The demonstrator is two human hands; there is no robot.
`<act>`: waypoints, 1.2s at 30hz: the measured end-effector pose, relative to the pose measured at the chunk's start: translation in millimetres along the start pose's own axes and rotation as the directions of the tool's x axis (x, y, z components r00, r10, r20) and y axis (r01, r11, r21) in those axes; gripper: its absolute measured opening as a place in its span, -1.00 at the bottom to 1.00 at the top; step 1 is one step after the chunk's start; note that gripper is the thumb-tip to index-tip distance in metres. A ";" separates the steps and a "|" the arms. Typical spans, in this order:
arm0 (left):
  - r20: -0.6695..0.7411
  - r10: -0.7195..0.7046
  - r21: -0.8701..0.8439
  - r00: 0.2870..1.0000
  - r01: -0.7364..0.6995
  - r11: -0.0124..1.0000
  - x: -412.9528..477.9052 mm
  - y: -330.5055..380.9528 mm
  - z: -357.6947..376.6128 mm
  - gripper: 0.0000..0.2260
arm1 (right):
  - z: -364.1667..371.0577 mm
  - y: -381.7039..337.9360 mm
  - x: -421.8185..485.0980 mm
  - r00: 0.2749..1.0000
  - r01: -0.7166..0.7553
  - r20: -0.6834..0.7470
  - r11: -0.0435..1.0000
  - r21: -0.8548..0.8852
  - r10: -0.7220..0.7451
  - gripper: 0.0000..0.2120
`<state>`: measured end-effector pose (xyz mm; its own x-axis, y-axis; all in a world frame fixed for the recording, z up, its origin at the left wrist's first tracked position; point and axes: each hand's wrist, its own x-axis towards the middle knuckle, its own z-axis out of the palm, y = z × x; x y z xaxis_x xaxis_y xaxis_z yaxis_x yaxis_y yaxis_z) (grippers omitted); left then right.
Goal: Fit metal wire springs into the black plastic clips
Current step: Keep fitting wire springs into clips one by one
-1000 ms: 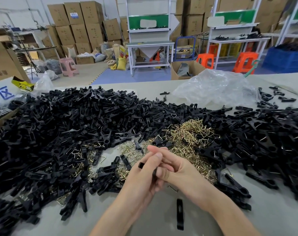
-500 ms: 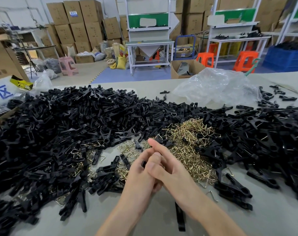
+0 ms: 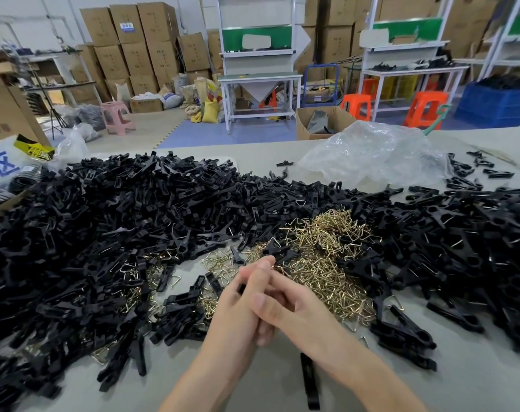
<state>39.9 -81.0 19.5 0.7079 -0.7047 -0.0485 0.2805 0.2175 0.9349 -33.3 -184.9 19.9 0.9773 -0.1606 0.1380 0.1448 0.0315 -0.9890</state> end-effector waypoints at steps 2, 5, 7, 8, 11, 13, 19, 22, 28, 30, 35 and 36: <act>-0.007 -0.042 -0.008 0.999 0.042 0.999 0.9 1.0 -3.7 -0.56 | -3.8 -0.1 0.3 0.999 -0.007 0.036 1.000 0.011 0.007 -0.51; 0.015 -0.030 0.013 0.999 0.030 0.999 2.3 2.1 -8.2 -0.48 | -6.2 -0.3 -1.3 1.000 0.001 0.021 1.000 -0.003 -0.001 -0.63; 0.054 -0.019 0.019 0.998 0.018 1.000 3.4 2.4 -7.2 -0.43 | -8.2 0.6 -3.2 0.998 0.039 -0.031 0.984 -0.173 -0.045 -0.79; 0.079 -0.014 0.031 0.997 0.011 0.999 2.9 1.9 -5.8 -0.39 | -9.1 1.4 -5.1 0.995 0.064 -0.052 0.948 -0.310 -0.085 -0.86; 0.109 0.026 0.148 0.994 -0.042 0.988 -0.7 -2.4 -3.6 -0.35 | -15.5 -1.1 -7.8 0.973 0.116 -0.122 0.873 -0.474 -0.195 -0.86; 0.079 0.113 0.379 0.990 -0.135 0.916 -4.2 -6.3 -6.1 -0.41 | -30.4 -10.9 -5.2 0.902 0.182 -0.307 0.912 -0.368 -0.304 -0.82; 0.197 0.264 0.956 0.944 -0.245 0.160 -0.1 -18.8 -17.5 -0.46 | -100.9 -35.2 -15.5 0.651 0.508 -0.754 0.787 0.349 -0.085 -0.30; 0.072 0.322 0.997 0.944 -0.068 -0.026 6.8 -18.6 -22.5 -0.47 | -82.4 -20.4 -12.7 0.742 0.338 -0.665 0.904 0.260 -0.086 -0.42; -0.127 0.414 0.965 0.901 0.208 -0.157 12.1 -4.0 -53.1 -0.53 | -38.4 10.7 -4.8 0.913 0.020 -0.243 0.630 -0.776 -0.328 -0.67; -0.154 0.388 0.961 0.909 0.230 -0.156 14.4 -0.5 -60.1 -0.53 | -35.3 21.2 -4.0 0.956 0.000 -0.136 0.465 -0.885 -0.259 -0.62; -0.067 0.445 0.978 0.893 0.147 -0.146 14.2 2.8 -57.6 -0.75 | -37.8 31.7 -0.8 0.978 -0.018 -0.083 0.316 -0.949 -0.193 -0.66; -0.027 0.469 0.982 0.883 0.112 -0.154 14.7 2.2 -55.9 -0.80 | -37.6 32.1 -0.6 0.978 -0.017 -0.080 0.312 -0.950 -0.191 -0.67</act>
<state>87.2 -53.1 1.2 0.7742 -0.5013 0.3863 -0.6000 -0.7757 0.1959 -35.0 -220.8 -14.0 0.9161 -0.2420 0.3196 -0.1180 -0.9248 -0.3618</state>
